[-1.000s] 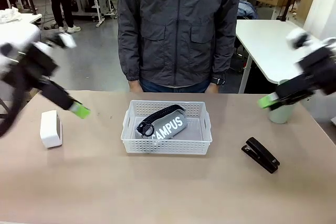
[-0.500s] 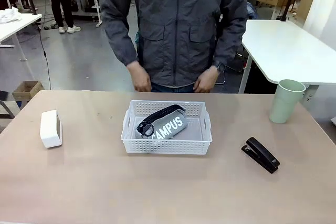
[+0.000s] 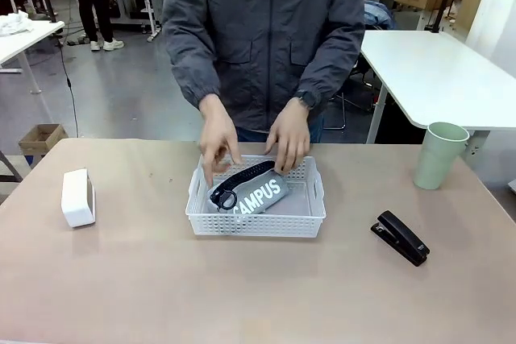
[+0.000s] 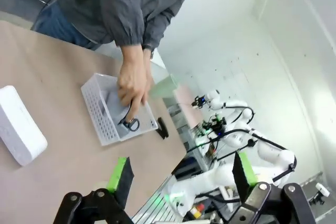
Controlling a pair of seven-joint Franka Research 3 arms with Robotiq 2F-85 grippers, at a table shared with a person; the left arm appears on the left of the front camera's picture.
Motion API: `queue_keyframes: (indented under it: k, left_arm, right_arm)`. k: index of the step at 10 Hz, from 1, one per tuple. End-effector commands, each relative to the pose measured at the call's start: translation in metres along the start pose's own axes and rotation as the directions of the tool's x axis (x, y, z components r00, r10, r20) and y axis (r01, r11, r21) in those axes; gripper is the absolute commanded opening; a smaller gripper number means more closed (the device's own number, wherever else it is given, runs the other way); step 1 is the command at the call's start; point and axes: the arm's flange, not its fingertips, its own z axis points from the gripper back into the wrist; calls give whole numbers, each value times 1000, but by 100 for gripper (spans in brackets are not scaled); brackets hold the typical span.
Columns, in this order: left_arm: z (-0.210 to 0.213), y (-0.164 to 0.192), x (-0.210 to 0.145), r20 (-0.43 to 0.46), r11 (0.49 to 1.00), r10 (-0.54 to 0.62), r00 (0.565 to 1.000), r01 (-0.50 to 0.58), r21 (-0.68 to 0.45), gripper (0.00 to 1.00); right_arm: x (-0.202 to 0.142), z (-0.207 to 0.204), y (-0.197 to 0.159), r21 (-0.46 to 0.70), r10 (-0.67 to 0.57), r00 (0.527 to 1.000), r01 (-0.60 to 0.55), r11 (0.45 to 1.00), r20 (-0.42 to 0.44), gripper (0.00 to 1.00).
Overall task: Efficiently arrange items inside the basket to fit them all.
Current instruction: Pick up the Digital clock and place it inside the Organizing basket.
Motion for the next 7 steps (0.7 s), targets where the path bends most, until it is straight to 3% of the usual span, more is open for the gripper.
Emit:
queue_keyframes:
  k: [1,2,3,7]
  left_arm:
    - [-29,3,-21,29,999,38,999,-39,11,100]
    - [-37,5,-23,109,991,94,990,-104,85,100]
    - [-4,8,2,18,999,32,999,-32,0,100]
    - [-4,8,2,18,999,32,999,-32,0,100]
  right_arm:
    - [-3,-12,9,-26,65,997,-64,998,33,100]
    - [0,0,0,0,0,1000,0,1000,0,100]
    - [0,0,0,0,0,1000,0,1000,0,100]
    - [0,0,0,0,0,1000,0,1000,0,100]
